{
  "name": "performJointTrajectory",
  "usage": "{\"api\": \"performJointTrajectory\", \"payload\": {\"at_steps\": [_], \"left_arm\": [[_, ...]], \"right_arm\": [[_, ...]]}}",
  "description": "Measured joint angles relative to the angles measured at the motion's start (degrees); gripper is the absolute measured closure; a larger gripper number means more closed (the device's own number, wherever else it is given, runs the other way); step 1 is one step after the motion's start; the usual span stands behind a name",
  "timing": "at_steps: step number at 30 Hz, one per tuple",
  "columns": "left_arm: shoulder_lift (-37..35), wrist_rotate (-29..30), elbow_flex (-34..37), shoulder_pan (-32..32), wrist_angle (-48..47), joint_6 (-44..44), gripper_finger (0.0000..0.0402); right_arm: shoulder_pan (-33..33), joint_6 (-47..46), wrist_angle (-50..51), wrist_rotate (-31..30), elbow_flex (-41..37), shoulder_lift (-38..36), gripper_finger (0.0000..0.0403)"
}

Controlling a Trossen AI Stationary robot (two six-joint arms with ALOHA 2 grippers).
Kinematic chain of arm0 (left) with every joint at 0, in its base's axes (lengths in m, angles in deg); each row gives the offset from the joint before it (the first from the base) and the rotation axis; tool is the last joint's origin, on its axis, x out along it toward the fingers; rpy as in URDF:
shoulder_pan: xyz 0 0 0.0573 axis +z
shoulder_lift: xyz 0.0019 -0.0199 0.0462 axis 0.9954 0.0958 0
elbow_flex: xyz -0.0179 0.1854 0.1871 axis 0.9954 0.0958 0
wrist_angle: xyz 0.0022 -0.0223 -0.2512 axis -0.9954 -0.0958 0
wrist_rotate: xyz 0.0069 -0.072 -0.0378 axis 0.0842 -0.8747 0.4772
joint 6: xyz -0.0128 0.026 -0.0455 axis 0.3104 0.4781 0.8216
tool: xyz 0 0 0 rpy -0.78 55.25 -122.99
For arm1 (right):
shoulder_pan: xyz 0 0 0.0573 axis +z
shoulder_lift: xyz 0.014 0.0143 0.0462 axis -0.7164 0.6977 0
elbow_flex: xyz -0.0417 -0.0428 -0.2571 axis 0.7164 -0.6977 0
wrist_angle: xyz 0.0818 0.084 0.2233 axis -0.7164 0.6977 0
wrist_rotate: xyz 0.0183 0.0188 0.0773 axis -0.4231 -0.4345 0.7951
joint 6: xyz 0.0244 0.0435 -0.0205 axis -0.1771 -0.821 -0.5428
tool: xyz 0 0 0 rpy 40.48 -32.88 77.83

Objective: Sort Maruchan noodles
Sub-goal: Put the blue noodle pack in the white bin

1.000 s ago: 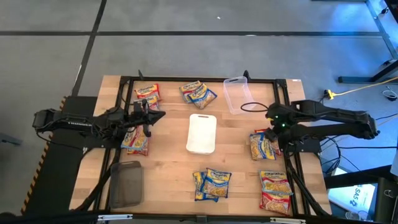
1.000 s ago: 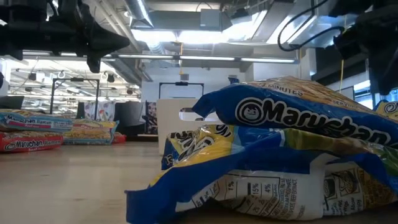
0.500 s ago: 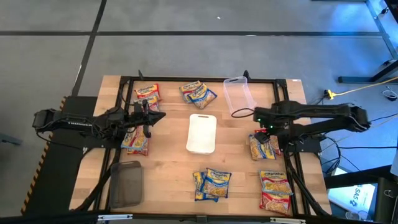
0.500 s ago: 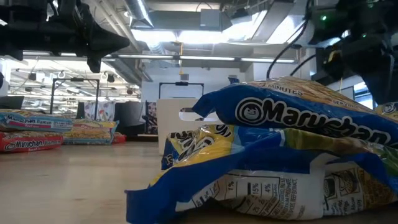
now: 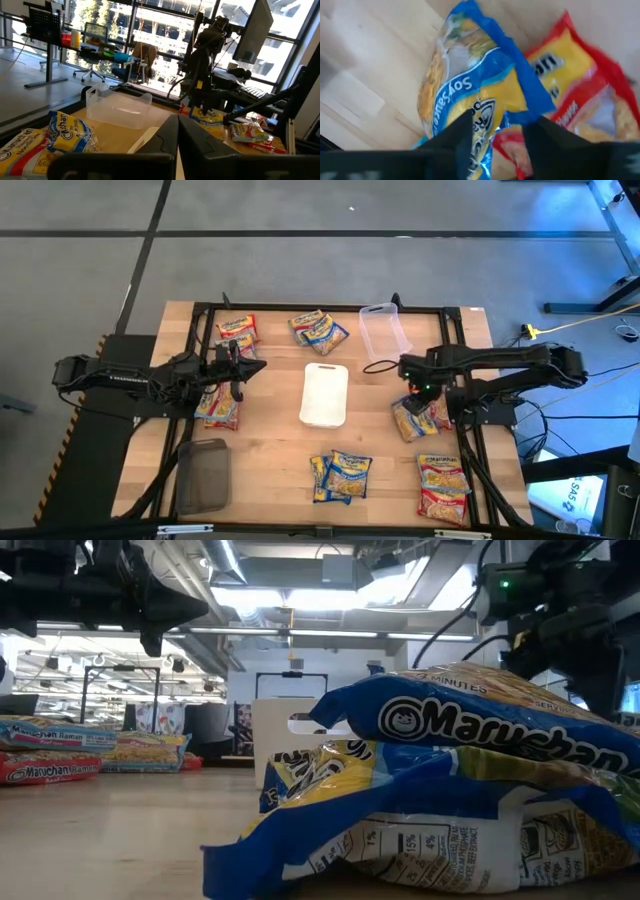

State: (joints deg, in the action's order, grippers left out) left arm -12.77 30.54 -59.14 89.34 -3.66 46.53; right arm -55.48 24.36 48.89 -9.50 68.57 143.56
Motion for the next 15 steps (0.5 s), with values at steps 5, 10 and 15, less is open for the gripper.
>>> {"api": "performJointTrajectory", "payload": {"at_steps": [5,10,15], "left_arm": [[0.0,0.0,0.0,0.0,0.0,-1.2,0.0398],[0.0,1.8,0.0,0.0,0.1,-1.2,0.0398],[0.0,2.2,0.0,0.0,0.4,-1.2,0.0398]], "right_arm": [[0.0,3.1,-4.4,-3.7,0.0,0.0,0.0364],[0.0,7.1,-7.6,-6.0,0.0,0.0,0.0391],[0.0,11.5,-13.9,-7.4,0.0,0.0,0.04]]}}
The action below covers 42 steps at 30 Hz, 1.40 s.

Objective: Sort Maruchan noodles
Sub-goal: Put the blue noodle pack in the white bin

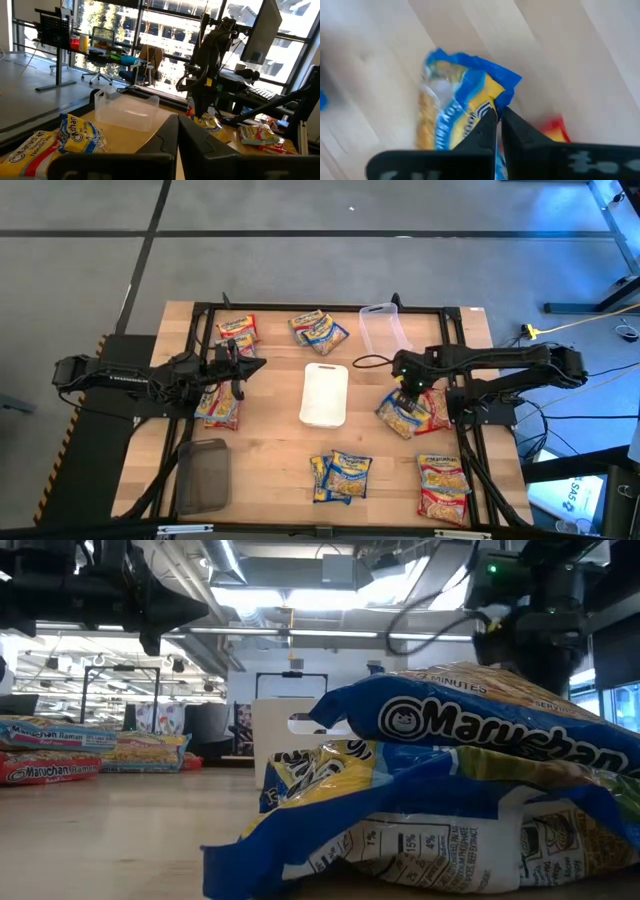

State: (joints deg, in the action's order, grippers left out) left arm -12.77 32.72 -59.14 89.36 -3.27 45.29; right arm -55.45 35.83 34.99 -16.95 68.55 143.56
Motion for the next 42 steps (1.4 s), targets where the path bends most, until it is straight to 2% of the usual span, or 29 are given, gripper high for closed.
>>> {"api": "performJointTrajectory", "payload": {"at_steps": [7,11,13,19,25,30,38,42], "left_arm": [[0.0,0.1,0.0,0.0,2.5,0.0,0.0398],[0.0,0.6,0.0,0.0,2.5,0.0,0.0398],[0.0,0.5,0.0,0.0,2.5,0.0,0.0398],[0.0,0.6,0.0,0.0,2.6,0.1,0.0398],[0.0,-0.8,0.0,0.0,2.2,0.6,0.0398],[0.0,-0.9,0.0,0.0,1.6,1.9,0.0398],[0.0,-0.9,0.0,0.0,1.6,2.0,0.0398],[0.0,-0.9,0.0,0.0,1.6,2.0,0.0398]], "right_arm": [[0.0,5.1,-12.4,-0.2,0.0,0.0,0.0398],[-0.4,7.3,-11.2,-2.9,0.0,0.0,0.0391],[-1.6,7.5,-7.4,-1.9,0.5,-0.1,0.0375],[-3.6,8.3,4.0,2.5,2.3,-1.9,0.0276],[-3.6,8.9,-2.6,4.4,-2.1,-1.4,0.0154],[-3.5,9.6,-8.6,6.1,-6.2,0.0,0.0099],[-3.5,9.9,-14.4,8.5,-8.3,5.7,0.0094],[-3.5,10.8,-16.6,14.9,-8.2,9.6,0.0111]]}}
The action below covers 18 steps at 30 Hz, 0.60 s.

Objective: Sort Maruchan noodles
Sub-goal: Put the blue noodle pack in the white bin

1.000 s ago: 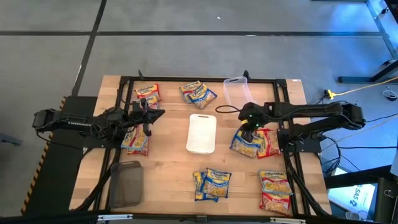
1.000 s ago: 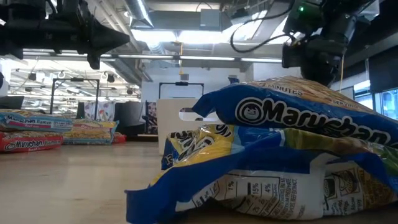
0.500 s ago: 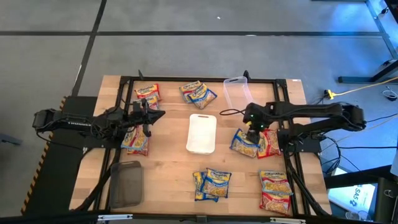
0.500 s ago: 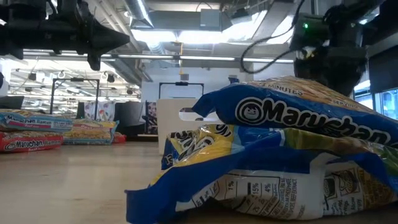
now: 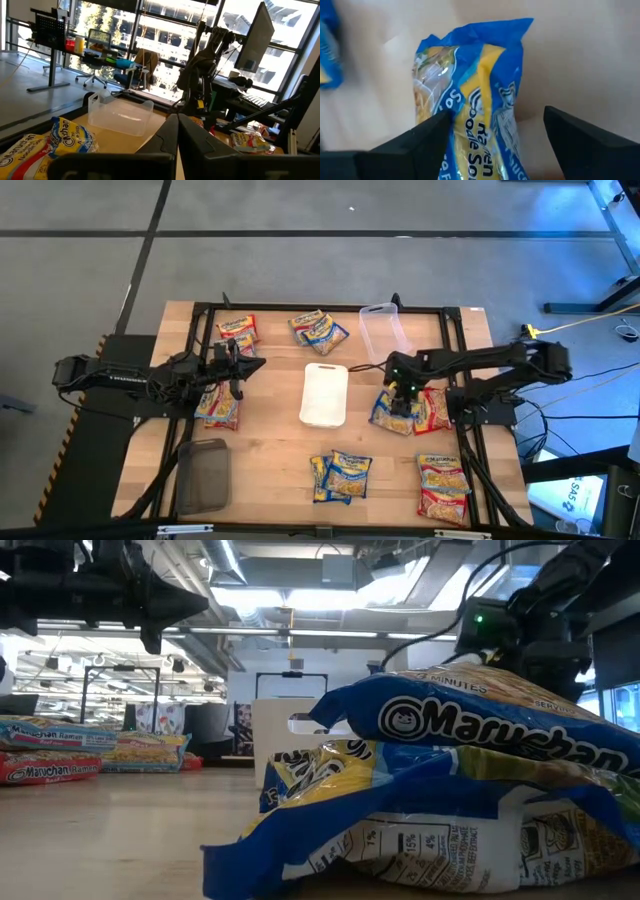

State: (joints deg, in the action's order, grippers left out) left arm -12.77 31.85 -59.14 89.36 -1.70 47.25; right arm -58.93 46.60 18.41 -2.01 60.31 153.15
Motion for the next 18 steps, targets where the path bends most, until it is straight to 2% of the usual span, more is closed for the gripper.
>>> {"api": "performJointTrajectory", "payload": {"at_steps": [3,7,14,18], "left_arm": [[0.0,0.0,0.0,0.0,0.0,0.0,0.0398],[0.0,0.4,0.0,0.0,-0.1,-0.3,0.0398],[0.0,0.5,0.0,0.0,-0.2,-0.3,0.0398],[0.0,0.5,0.0,0.0,-0.2,-0.3,0.0398]], "right_arm": [[0.0,1.2,-0.9,5.0,-0.1,1.8,0.0133],[0.0,2.4,-1.9,7.5,-0.1,3.3,0.0178],[0.0,4.4,-4.0,12.2,-0.1,3.9,0.0289],[0.0,6.0,-4.5,12.8,-0.1,3.9,0.0354]]}}
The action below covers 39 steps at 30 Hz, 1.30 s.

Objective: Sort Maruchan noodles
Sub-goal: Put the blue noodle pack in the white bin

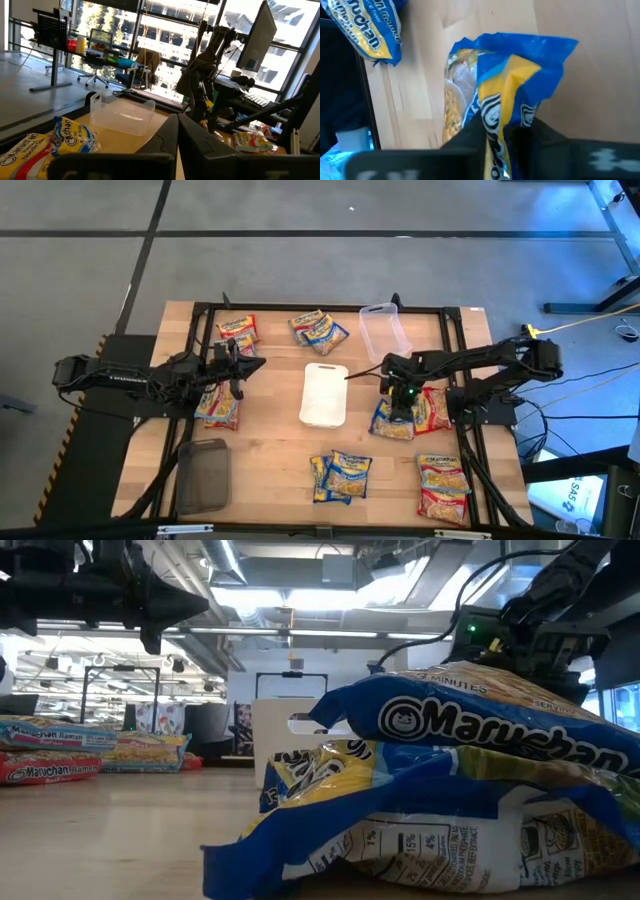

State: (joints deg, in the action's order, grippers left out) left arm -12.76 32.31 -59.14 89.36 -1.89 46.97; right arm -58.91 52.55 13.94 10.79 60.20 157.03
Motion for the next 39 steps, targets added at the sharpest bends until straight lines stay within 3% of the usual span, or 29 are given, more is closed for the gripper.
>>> {"api": "performJointTrajectory", "payload": {"at_steps": [4,20,39], "left_arm": [[0.0,0.0,0.0,0.0,0.1,0.0,0.0398],[0.0,0.6,0.0,0.0,0.3,0.3,0.0398],[0.0,-0.2,0.0,0.0,-0.3,0.5,0.0398]], "right_arm": [[0.0,1.2,0.4,0.0,0.4,-0.2,0.0396],[0.0,4.6,5.1,-11.2,8.0,-8.8,0.0401],[0.0,7.2,4.9,-22.9,20.2,-9.5,0.0403]]}}
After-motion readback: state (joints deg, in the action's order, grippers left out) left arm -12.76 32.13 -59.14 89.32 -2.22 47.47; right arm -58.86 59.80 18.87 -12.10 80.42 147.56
